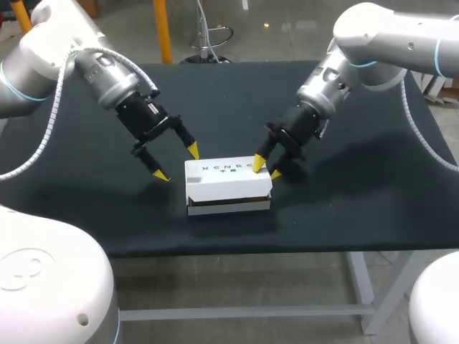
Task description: Assemble the packaging by folding the flat box into shape, placing the metal phone stand inside, and closing the box properly
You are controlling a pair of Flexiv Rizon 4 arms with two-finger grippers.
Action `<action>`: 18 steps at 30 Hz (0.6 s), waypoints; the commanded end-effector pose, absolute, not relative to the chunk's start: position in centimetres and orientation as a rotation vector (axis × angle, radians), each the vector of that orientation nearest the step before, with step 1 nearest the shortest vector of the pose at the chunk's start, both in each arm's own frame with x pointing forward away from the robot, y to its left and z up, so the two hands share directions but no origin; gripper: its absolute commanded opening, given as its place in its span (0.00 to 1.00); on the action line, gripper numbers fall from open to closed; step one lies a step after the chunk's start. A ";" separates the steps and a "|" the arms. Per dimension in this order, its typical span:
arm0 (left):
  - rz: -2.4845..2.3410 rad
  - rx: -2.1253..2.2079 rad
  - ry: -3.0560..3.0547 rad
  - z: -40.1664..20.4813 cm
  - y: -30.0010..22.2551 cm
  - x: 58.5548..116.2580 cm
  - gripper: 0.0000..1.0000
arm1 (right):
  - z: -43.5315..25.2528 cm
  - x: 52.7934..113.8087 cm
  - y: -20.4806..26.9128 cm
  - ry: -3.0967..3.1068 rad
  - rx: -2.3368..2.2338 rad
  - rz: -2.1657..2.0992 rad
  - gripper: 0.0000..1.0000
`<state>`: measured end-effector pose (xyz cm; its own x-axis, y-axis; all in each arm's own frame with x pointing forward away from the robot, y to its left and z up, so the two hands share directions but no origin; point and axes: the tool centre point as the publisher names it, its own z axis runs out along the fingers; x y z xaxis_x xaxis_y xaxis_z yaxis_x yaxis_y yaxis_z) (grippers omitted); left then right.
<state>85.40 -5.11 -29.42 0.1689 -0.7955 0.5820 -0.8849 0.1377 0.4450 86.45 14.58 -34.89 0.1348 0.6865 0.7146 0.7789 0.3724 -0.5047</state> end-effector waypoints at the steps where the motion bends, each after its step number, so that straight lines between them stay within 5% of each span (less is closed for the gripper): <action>1: 0.245 1.730 -1.871 -27.1 -5.5 84.8 1.00 | -35.0 86.5 14.6 -1.583 -1.345 -0.109 0.41; 12: 0.116 1.091 -2.669 -24.7 -7.5 82.8 1.00 | -35.0 86.5 14.6 -1.583 -1.345 -0.109 0.40; 18: 0.116 1.091 -2.669 -24.7 -7.5 82.8 1.00 | -35.0 86.5 14.6 -1.583 -1.345 -0.109 0.38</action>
